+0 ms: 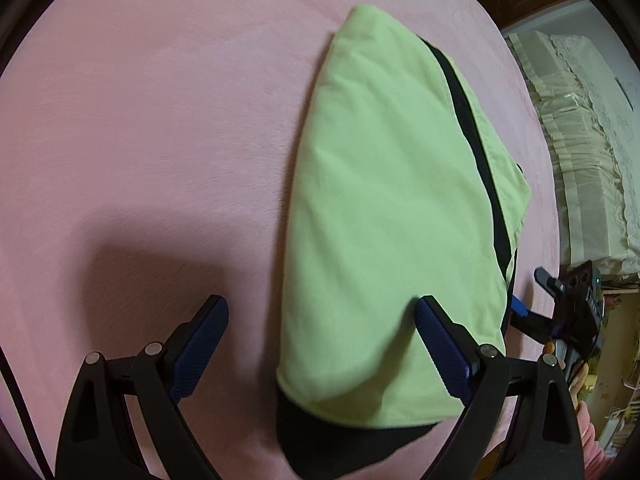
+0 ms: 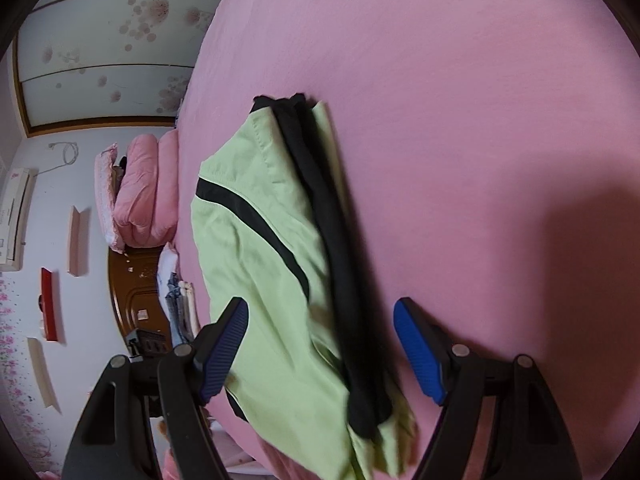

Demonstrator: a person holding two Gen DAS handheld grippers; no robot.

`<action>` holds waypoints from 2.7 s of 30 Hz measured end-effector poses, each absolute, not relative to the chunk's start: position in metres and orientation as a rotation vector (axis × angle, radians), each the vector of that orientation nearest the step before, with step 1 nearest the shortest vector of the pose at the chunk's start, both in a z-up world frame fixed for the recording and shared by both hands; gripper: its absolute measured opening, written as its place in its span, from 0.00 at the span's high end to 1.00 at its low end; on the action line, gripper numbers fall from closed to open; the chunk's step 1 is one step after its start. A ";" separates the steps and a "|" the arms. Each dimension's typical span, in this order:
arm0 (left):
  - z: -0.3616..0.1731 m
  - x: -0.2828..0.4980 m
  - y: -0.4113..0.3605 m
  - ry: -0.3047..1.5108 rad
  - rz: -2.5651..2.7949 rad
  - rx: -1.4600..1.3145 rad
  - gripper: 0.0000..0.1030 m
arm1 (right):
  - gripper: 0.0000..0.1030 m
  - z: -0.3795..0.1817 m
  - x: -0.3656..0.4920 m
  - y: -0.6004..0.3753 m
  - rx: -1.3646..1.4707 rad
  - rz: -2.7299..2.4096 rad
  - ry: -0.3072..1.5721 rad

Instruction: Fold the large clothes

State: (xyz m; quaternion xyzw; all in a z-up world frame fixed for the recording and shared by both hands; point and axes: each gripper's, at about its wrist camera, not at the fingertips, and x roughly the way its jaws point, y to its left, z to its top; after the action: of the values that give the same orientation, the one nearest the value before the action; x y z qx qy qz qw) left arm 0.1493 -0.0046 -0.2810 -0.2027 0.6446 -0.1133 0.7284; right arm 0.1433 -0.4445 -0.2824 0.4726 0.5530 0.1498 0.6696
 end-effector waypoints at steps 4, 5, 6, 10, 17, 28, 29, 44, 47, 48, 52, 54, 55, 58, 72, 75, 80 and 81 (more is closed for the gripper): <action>-0.291 0.164 -0.016 1.416 -0.285 -0.476 0.09 | 0.27 -0.291 0.160 -0.428 1.075 0.373 1.230; -0.292 0.168 -0.019 1.416 -0.288 -0.485 0.09 | 0.27 -0.293 0.164 -0.423 1.057 0.375 1.235; -0.295 0.172 -0.022 1.420 -0.287 -0.493 0.09 | 0.28 -0.293 0.168 -0.418 1.036 0.380 1.240; -0.300 0.190 -0.037 1.416 -0.290 -0.502 0.09 | 0.35 -0.294 0.180 -0.401 0.940 0.384 1.251; -0.309 0.203 -0.061 1.456 -0.148 -0.488 0.11 | 0.75 -0.296 0.176 -0.402 0.912 0.350 1.243; -0.271 0.179 -0.070 1.366 -0.062 -0.537 0.63 | 0.88 -0.264 0.151 -0.381 0.922 0.347 1.120; -0.267 0.177 -0.073 1.366 -0.062 -0.536 0.66 | 0.88 -0.258 0.148 -0.378 0.931 0.353 1.102; -0.197 0.097 -0.036 1.372 0.010 -0.558 0.69 | 0.89 -0.169 0.067 -0.300 0.883 0.425 1.089; -0.182 0.093 -0.010 1.365 0.011 -0.562 0.70 | 0.89 -0.153 0.053 -0.264 0.860 0.424 1.086; -0.175 0.091 0.001 1.359 0.007 -0.554 0.70 | 0.89 -0.149 0.050 -0.254 0.849 0.424 1.083; -0.150 0.087 0.053 1.310 0.018 -0.499 0.70 | 0.89 -0.133 0.041 -0.197 0.850 0.427 1.061; -0.136 0.086 0.082 1.281 0.037 -0.488 0.70 | 0.89 -0.126 0.041 -0.160 0.864 0.444 1.043; -0.129 0.086 0.098 1.266 0.047 -0.484 0.70 | 0.89 -0.124 0.042 -0.146 0.866 0.453 1.037; -0.104 0.089 0.148 1.215 0.081 -0.461 0.71 | 0.89 -0.113 0.052 -0.087 0.874 0.514 1.022; -0.013 0.080 0.388 0.942 0.363 -0.372 0.71 | 0.88 -0.065 0.144 0.169 0.773 0.907 0.918; 0.002 0.083 0.435 0.895 0.410 -0.352 0.71 | 0.88 -0.054 0.162 0.207 0.746 0.956 0.889; 0.024 0.118 0.486 0.817 0.441 -0.270 0.71 | 0.88 -0.040 0.199 0.273 0.809 1.002 0.838; 0.025 0.126 0.492 0.806 0.441 -0.249 0.71 | 0.87 -0.041 0.206 0.281 0.825 1.001 0.829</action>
State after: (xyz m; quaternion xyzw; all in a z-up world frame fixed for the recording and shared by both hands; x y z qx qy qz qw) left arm 0.1263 0.4921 0.0246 -0.1197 0.3879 0.2121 0.8890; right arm 0.2063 0.2807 -0.0405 0.3728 0.3746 0.4526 0.7182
